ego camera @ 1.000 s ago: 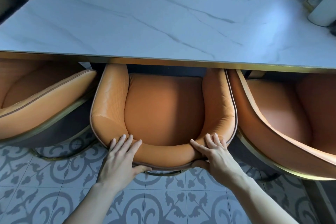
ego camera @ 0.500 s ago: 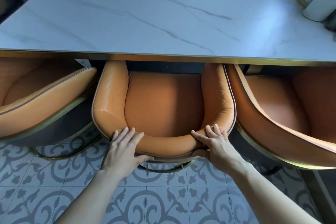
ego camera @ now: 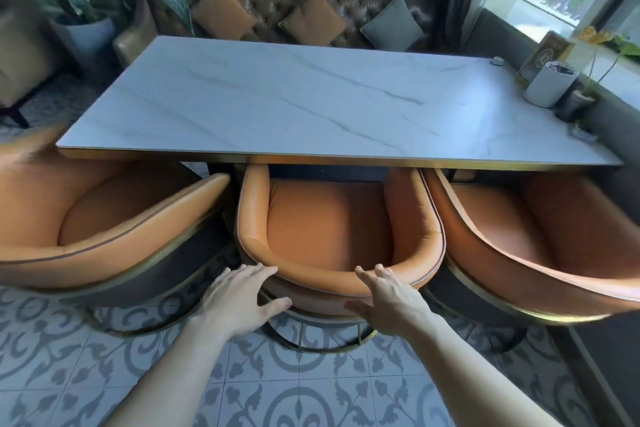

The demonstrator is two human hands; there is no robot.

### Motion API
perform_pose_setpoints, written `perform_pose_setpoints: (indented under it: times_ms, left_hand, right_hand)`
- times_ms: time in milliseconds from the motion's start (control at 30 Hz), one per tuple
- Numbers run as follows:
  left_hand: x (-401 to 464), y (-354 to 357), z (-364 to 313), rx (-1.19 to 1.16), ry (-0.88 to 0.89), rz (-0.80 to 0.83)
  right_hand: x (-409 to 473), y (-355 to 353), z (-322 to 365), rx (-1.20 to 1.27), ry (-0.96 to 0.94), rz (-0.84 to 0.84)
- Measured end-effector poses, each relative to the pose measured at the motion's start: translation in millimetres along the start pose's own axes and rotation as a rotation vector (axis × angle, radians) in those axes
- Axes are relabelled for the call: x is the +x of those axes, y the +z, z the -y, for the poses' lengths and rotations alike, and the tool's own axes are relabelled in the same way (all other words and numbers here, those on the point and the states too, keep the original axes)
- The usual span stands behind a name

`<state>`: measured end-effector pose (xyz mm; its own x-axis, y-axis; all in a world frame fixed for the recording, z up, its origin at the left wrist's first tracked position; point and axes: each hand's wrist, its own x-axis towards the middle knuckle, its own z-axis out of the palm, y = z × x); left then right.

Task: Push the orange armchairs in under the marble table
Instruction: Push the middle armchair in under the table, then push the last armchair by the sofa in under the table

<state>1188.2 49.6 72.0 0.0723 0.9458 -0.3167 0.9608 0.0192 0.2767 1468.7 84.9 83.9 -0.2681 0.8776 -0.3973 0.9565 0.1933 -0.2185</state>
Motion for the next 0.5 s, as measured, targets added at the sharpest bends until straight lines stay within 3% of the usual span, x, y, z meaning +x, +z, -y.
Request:
perform_pose_setpoints:
  times_ms: [233, 500]
  left_hand:
    - [-67, -92, 110, -0.036, -0.044, -0.06]
    - [-109, -147, 227, -0.084, -0.102, -0.153]
  right_hand:
    - [-18, -35, 150, 0.029, -0.045, -0.019]
    - [4, -43, 299, -0.009, -0.157, -0.056]
